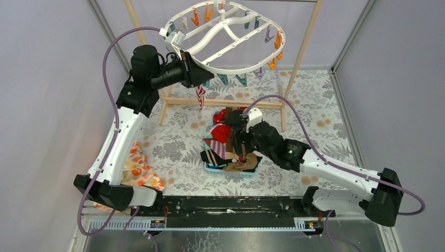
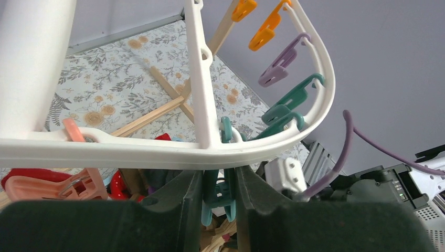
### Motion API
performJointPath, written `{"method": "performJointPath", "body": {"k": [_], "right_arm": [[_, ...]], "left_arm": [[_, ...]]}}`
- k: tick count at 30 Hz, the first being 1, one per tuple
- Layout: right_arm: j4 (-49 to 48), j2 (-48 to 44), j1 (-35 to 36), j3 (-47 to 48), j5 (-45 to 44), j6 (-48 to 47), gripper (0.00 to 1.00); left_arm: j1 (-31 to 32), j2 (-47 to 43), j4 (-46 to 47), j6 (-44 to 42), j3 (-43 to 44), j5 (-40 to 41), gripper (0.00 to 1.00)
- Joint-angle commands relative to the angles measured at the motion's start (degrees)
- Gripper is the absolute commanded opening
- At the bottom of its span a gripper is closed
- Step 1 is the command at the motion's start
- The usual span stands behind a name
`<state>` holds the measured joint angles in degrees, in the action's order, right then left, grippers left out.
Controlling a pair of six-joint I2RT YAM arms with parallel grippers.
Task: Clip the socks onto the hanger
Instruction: Pick up the sock from the bin.
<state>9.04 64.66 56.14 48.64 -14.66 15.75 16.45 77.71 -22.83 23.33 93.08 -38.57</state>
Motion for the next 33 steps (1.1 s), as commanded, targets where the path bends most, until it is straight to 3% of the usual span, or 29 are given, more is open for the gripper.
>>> {"method": "performJointPath", "body": {"k": [1, 10, 13, 25, 28, 33], "right_arm": [[1.50, 5.01, 0.19, 7.20, 8.18, -8.26, 0.81], [8.45, 13.59, 0.11, 14.59, 7.47, -16.30, 0.75], [10.54, 15.11, 0.12, 16.32, 9.18, -18.69, 0.70], [17.29, 18.33, -0.01, 21.25, 16.76, -22.88, 0.17], [19.09, 18.77, 0.00, 22.89, 18.40, -23.63, 0.01], [16.02, 15.34, -0.24, 24.03, 23.46, -22.71, 0.00]], "left_arm": [[-0.02, -0.76, -0.28, -0.61, 0.49, -0.58, 0.00], [0.01, -0.90, -0.42, -0.83, 0.60, -0.94, 0.00], [-0.01, -1.01, -0.46, -1.04, 0.49, -1.03, 0.00], [-0.01, -1.38, -1.16, -1.53, 0.73, -0.20, 0.00], [-0.01, -1.25, -1.25, -1.45, 0.84, -0.28, 0.00], [-0.04, -1.35, -1.40, -1.58, 1.07, -0.24, 0.00]]}}
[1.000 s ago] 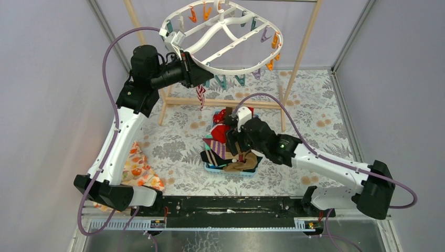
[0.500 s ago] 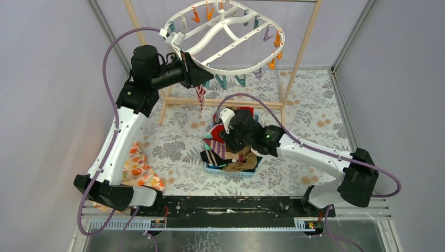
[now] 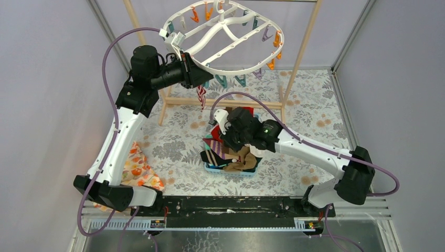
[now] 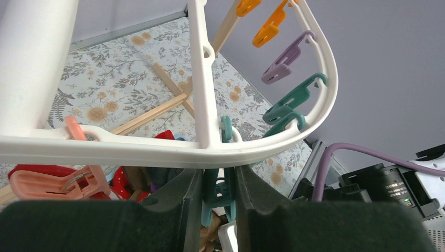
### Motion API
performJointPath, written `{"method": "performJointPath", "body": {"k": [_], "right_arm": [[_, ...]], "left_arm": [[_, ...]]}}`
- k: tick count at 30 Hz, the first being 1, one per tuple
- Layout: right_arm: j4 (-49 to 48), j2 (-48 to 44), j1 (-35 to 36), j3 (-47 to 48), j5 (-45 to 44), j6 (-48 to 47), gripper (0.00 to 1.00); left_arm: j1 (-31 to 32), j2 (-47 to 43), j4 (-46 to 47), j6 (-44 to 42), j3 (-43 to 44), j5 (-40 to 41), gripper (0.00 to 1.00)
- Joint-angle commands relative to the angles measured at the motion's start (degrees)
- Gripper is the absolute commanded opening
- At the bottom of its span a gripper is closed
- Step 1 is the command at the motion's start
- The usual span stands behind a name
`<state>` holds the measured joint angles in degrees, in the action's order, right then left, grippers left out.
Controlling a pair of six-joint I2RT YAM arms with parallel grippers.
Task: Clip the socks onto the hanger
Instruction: Pick up the sock from the bin, then clamp the sock onto the hanger.
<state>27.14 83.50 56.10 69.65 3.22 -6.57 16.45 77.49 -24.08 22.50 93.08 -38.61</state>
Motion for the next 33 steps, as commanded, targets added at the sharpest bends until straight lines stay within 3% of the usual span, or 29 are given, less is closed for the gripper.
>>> {"method": "performJointPath", "body": {"k": [1, 12, 18, 23, 33], "right_arm": [[-4.19, -4.88, -0.25, 2.55, 6.86, 0.35, 0.00], [-38.64, -19.55, -0.38, -7.04, 14.50, 18.49, 0.00], [-67.23, -25.86, -0.65, -25.40, 2.37, 27.51, 0.00], [-78.21, -23.36, -2.92, -29.42, -0.06, 32.76, 0.00], [-104.92, -9.15, -13.35, -28.64, 11.45, 53.55, 0.00]], "left_arm": [[0.00, -1.07, -0.28, -0.85, 1.17, -0.23, 0.00], [-0.06, -0.93, 0.04, 1.27, 1.53, -2.24, 0.00], [-0.02, -0.99, 2.26, 4.73, 0.39, -5.01, 0.00], [-0.01, -1.07, 4.03, 7.15, -0.21, -6.72, 0.00], [-0.01, -2.21, 10.04, 11.53, -3.41, -9.75, 0.00]]}}
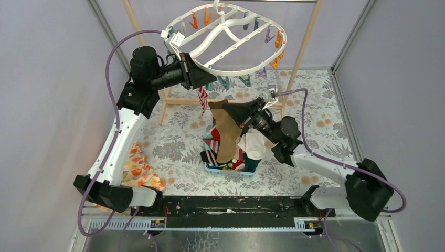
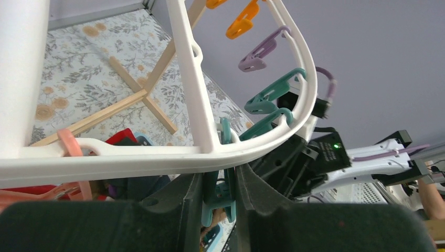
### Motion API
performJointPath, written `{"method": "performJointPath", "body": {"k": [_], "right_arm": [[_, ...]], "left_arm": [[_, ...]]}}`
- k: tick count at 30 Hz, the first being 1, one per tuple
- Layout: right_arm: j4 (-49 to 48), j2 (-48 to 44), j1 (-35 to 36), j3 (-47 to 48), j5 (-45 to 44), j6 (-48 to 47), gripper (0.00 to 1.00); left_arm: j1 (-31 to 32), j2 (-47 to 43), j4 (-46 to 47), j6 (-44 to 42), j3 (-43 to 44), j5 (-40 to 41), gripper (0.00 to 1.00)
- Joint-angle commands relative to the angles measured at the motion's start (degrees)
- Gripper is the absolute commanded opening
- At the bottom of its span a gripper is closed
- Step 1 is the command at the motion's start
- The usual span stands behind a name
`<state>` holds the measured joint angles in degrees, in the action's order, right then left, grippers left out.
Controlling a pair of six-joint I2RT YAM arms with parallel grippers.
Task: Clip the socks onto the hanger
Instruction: Clamp the sock onto the hanger.
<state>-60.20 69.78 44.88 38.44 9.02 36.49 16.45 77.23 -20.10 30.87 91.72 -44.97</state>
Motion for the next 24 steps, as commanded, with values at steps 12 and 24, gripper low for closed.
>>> {"method": "performJointPath", "body": {"k": [12, 24], "right_arm": [[-32.94, 16.31, -4.97, 8.38, 11.79, 24.53, 0.00], [-36.78, 21.31, -5.04, 12.48, 11.71, 28.58, 0.00]], "left_arm": [[-0.40, -2.17, 15.80, 9.59, -6.62, -9.07, 0.00], [-1.17, -2.44, 19.77, 12.77, -8.08, -11.07, 0.00]]}}
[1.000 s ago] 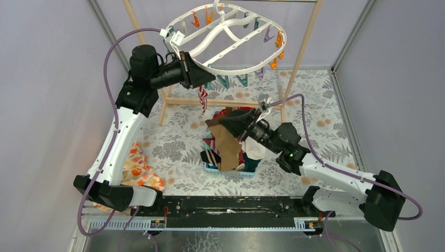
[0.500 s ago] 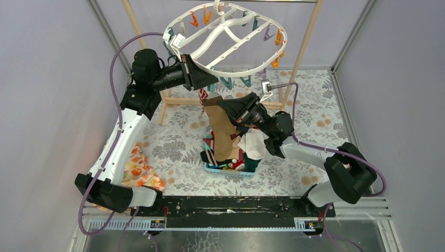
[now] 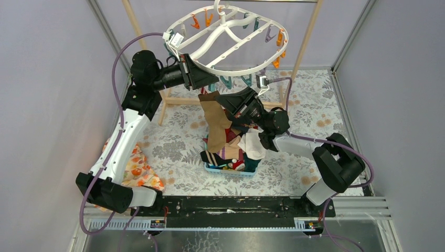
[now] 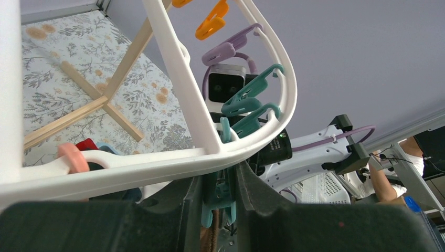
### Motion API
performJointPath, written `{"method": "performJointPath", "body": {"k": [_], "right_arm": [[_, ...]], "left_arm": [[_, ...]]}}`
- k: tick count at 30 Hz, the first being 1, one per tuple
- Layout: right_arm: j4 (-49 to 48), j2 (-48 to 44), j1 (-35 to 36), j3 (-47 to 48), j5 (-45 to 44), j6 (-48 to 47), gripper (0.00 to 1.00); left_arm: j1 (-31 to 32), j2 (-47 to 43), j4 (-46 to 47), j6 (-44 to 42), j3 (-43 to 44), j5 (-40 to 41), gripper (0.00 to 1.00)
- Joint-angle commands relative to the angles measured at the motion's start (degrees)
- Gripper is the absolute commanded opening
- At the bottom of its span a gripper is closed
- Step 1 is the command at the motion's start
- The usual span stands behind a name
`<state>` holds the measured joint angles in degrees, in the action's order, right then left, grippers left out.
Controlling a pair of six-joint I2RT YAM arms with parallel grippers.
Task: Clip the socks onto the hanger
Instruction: Clamp the sock onto the hanger.
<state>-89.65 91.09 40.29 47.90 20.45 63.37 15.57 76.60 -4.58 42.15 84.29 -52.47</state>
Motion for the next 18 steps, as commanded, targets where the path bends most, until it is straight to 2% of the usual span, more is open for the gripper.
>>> {"method": "performJointPath", "body": {"k": [1, 18], "right_arm": [[-7.58, 0.11, -0.40, 3.11, 0.07, 1.79, 0.00], [-8.35, -0.46, -0.45, 2.95, -2.36, 2.04, 0.00]], "left_arm": [[-0.30, -1.81, 4.37, 1.53, -0.78, -3.60, 0.00], [-1.03, -1.89, 4.35, 0.48, -1.82, -4.55, 0.00]]}}
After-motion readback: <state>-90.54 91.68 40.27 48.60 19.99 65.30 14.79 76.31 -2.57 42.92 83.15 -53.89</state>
